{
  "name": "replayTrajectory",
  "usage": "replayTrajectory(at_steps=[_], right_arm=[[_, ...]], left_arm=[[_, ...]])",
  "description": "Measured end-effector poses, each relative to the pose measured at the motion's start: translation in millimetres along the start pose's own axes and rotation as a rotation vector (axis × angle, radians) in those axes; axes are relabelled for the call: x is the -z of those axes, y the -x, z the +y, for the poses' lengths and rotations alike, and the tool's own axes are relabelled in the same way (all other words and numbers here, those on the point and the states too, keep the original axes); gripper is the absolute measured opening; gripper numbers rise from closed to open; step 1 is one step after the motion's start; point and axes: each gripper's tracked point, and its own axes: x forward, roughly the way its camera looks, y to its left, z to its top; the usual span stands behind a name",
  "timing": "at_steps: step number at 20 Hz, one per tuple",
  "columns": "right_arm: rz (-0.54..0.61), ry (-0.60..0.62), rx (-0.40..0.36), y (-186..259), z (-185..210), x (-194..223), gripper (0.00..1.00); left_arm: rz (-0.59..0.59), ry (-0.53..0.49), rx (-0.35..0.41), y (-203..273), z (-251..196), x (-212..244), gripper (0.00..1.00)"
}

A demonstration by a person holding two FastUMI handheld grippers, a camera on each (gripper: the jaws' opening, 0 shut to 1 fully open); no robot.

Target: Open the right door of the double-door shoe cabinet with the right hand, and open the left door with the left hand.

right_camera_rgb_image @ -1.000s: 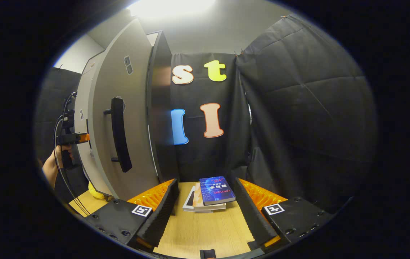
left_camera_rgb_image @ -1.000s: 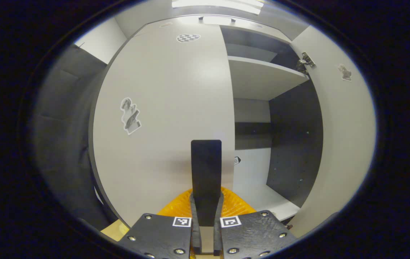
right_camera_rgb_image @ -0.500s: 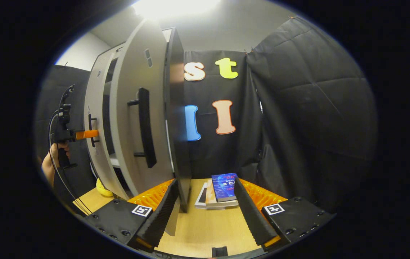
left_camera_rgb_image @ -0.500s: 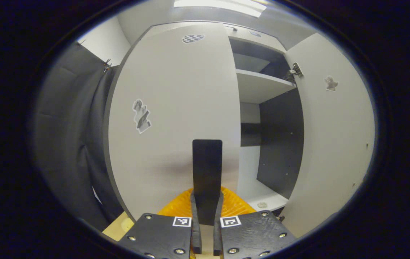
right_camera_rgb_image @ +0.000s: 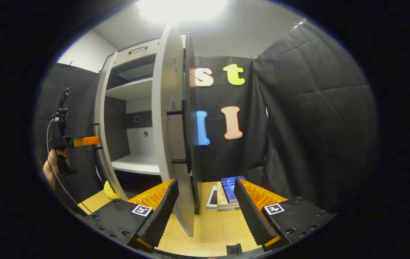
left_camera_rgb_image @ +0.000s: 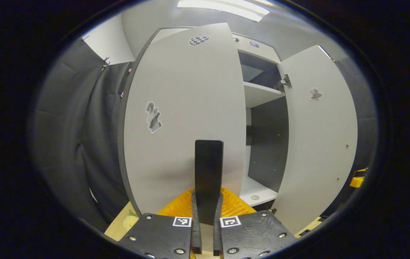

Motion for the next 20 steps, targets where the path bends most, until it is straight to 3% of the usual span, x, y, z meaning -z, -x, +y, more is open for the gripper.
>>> replayTrajectory(at_steps=[8, 20], right_arm=[[-0.002, 0.017, -0.009, 18, 38, 3, 0.97], [0.023, 0.051, -0.031, 34, 88, 13, 0.97]], left_arm=[[0.002, -0.002, 0.029, 26, 19, -1, 0.14], [-0.012, -0.04, -0.017, 55, 62, -2, 0.13]])
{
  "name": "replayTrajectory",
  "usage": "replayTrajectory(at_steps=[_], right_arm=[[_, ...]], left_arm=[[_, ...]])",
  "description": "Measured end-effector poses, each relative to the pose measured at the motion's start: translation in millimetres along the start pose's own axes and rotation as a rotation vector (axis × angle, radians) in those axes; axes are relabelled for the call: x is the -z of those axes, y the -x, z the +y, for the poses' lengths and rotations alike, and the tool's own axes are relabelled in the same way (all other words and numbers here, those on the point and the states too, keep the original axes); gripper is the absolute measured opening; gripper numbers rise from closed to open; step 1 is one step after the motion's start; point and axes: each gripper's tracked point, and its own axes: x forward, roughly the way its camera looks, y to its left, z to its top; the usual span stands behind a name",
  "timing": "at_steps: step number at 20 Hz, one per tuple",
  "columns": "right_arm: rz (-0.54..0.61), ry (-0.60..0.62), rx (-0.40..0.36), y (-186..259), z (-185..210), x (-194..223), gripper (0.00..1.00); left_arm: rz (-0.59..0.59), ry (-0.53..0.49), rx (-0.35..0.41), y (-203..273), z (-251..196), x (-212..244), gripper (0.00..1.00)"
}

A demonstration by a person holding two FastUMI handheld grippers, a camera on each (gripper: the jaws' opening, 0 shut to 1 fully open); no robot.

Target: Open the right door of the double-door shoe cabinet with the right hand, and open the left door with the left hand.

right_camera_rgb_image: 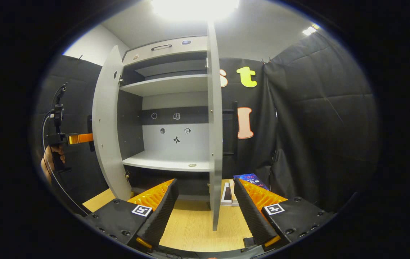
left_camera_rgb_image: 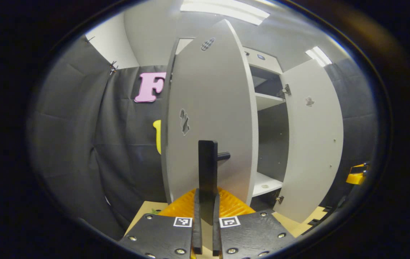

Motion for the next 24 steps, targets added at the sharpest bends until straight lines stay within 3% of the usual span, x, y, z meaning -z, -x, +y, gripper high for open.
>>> replayTrajectory(at_steps=[5, 8, 9, 11, 18, 24], right_arm=[[0.003, 0.005, -0.033, 2, 24, 2, 0.97], [-0.002, 0.028, -0.058, 1, 40, 0, 0.97], [-0.005, 0.035, -0.066, 1, 45, -2, 0.97], [-0.013, 0.044, -0.079, 1, 53, -7, 0.97], [-0.048, 0.034, -0.08, 13, 63, -16, 0.98], [-0.076, 0.009, -0.052, 19, 63, -15, 0.98]], left_arm=[[-0.023, -0.106, -0.097, 25, 57, -10, 0.06], [-0.083, -0.147, -0.221, 38, 104, -31, 0.04], [-0.07, -0.105, -0.21, 34, 113, -24, 0.0], [-0.083, -0.022, -0.176, 37, 108, -21, 0.02], [-0.09, -0.11, -0.217, 61, 98, -26, 0.0], [-0.107, -0.067, -0.226, 106, 85, -26, 0.02]])
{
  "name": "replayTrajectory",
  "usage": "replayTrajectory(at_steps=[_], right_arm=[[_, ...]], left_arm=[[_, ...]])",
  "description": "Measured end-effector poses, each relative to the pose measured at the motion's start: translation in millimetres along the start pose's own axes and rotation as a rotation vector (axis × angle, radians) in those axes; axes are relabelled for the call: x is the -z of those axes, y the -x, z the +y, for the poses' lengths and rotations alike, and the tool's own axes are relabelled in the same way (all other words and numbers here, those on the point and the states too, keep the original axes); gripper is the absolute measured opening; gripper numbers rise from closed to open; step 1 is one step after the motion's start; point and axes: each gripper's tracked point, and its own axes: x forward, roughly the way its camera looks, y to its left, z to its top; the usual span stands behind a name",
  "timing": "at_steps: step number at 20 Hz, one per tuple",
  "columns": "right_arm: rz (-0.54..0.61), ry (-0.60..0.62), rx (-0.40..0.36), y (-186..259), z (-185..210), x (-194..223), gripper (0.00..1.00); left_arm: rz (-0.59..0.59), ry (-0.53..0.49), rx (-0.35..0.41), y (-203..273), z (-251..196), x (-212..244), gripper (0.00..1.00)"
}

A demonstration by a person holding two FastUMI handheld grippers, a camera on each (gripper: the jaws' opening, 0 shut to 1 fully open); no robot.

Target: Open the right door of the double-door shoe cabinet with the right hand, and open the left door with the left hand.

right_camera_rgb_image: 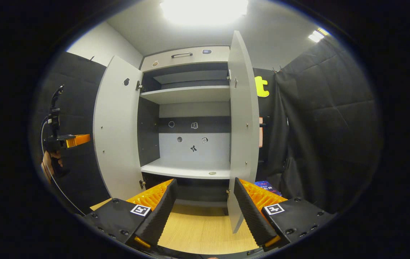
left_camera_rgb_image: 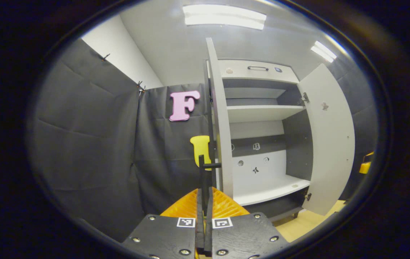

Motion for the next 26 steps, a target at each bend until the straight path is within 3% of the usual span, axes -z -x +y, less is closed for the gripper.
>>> replayTrajectory(at_steps=[6, 12, 24, 25, 26], right_arm=[[-0.016, -0.011, 0.001, 3, 7, -2, 0.99], [-0.042, -0.022, 0.048, 11, -3, -7, 0.98], [-0.07, -0.019, 0.109, 27, -15, -12, 0.98], [-0.07, -0.02, 0.109, 28, -15, -12, 0.93], [-0.071, -0.02, 0.109, 28, -14, -11, 0.98]], left_arm=[[0.027, 0.035, 0.006, 48, -8, 10, 0.0], [0.039, -0.001, 0.001, 88, -18, 15, 0.02], [0.069, -0.018, 0.013, 117, -36, 30, 0.02], [0.069, -0.02, 0.009, 117, -36, 30, 0.02], [0.068, -0.022, 0.007, 119, -36, 30, 0.04]])
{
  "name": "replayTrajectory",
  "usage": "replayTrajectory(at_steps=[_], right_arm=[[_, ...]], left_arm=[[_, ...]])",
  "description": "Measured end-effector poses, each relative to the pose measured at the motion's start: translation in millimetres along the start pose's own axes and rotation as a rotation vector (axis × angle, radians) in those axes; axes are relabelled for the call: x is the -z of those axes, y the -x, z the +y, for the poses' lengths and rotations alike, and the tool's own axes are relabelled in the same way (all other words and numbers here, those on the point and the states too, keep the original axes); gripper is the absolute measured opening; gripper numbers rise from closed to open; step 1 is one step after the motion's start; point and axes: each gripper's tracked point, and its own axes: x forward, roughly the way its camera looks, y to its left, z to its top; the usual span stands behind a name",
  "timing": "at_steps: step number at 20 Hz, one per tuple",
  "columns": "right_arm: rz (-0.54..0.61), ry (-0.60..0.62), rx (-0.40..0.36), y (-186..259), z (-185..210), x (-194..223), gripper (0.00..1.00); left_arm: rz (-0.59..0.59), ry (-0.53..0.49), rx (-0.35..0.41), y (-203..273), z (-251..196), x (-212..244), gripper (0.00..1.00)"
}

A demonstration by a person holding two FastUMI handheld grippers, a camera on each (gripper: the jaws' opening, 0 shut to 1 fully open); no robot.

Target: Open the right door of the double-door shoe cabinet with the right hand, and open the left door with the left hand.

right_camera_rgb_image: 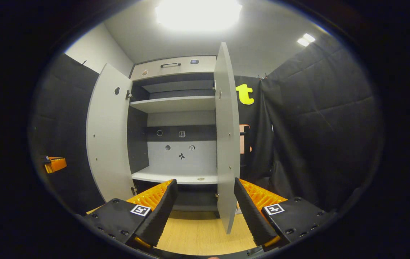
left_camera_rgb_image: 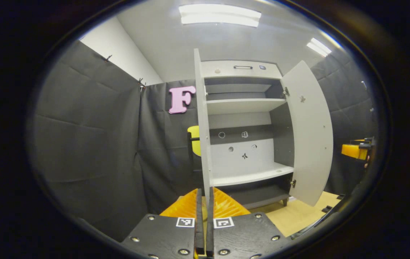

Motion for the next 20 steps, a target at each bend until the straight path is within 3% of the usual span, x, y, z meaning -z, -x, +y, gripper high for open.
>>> replayTrajectory(at_steps=[2, 4, 5, 8, 9, 14, 15, 16, 20], right_arm=[[0.0, 0.004, 0.002, 0, 0, 1, 0.98], [0.002, 0.008, 0.004, 1, -1, 2, 0.93], [0.001, 0.007, 0.006, 2, -2, 1, 0.98], [0.001, -0.006, 0.011, 3, -4, 2, 0.93], [-0.001, -0.01, 0.013, 4, -4, 2, 0.98], [-0.015, -0.009, 0.029, 6, -9, -2, 0.98], [-0.019, -0.009, 0.034, 6, -10, -3, 0.93], [-0.025, -0.008, 0.04, 6, -12, -5, 0.98], [-0.036, -0.016, 0.044, 8, -14, -8, 0.98]], left_arm=[[-0.003, 0.004, 0.005, -2, -3, -1, 0.09], [-0.01, 0.013, 0.016, -2, -8, -2, 0.35], [-0.012, 0.019, 0.021, -3, -11, -1, 0.47], [-0.002, 0.008, 0.009, -2, -8, 5, 0.86], [0.002, -0.003, -0.003, -2, -4, 6, 0.86], [0.001, -0.008, -0.051, 4, 6, 8, 0.86], [-0.003, -0.006, -0.061, 3, 9, 8, 0.86], [-0.007, -0.005, -0.069, 5, 12, 7, 0.86], [-0.011, -0.01, -0.082, 6, 15, 7, 0.86]])
